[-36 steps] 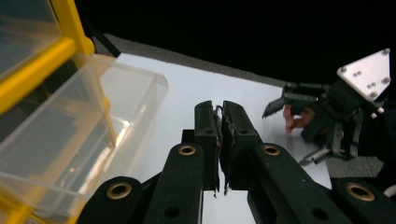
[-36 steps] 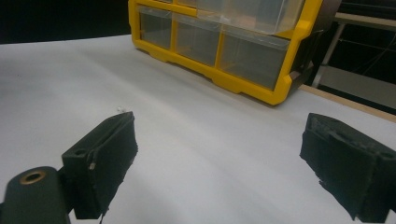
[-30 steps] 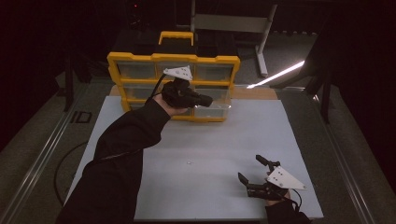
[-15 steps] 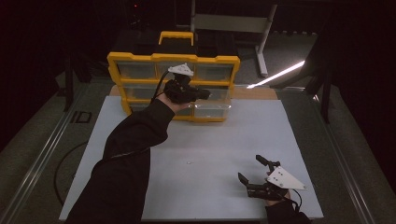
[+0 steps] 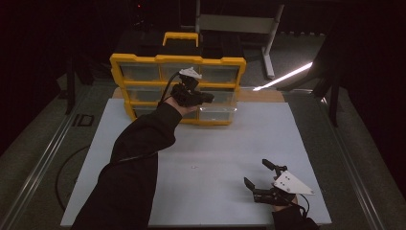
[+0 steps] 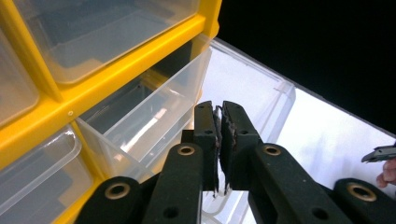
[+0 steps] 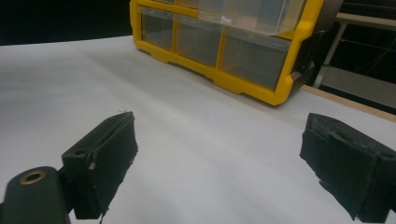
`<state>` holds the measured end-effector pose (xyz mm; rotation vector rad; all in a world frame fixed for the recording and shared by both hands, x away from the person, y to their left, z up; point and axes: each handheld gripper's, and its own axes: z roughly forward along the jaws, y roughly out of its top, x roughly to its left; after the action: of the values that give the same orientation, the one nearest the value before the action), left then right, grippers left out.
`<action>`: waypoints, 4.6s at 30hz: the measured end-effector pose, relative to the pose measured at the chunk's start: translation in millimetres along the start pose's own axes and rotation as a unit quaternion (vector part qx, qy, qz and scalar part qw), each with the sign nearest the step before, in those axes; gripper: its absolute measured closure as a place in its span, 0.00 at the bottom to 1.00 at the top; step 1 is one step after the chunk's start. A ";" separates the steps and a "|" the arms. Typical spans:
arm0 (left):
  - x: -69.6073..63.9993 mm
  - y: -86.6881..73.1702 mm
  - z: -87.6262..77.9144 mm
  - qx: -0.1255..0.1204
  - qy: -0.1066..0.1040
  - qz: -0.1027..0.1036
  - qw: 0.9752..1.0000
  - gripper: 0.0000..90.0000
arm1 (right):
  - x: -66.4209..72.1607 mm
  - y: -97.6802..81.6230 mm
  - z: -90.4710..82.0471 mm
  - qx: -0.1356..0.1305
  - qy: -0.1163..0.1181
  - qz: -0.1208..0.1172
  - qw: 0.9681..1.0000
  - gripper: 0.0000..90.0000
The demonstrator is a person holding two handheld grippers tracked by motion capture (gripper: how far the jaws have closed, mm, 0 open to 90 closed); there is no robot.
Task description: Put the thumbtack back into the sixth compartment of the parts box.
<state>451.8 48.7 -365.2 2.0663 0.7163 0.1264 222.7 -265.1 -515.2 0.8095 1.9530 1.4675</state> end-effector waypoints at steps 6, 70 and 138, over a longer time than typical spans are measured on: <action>2.7 -0.9 2.9 0.001 0.006 -0.010 1.000 0.83 | -0.5 0.1 -0.3 -0.001 -0.001 0.001 1.000 0.11; -14.0 -137.0 -15.6 0.035 -0.141 0.056 0.988 0.00 | -0.3 -0.7 1.5 0.004 -0.003 0.002 1.000 0.11; -31.1 -183.0 35.5 0.132 -0.143 0.106 0.975 0.95 | 0.7 -1.2 2.7 0.006 0.000 -0.002 1.000 0.11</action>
<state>358.0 81.3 -525.9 2.3484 0.3483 -0.1543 224.0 -263.1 -517.1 0.8120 1.9638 1.4540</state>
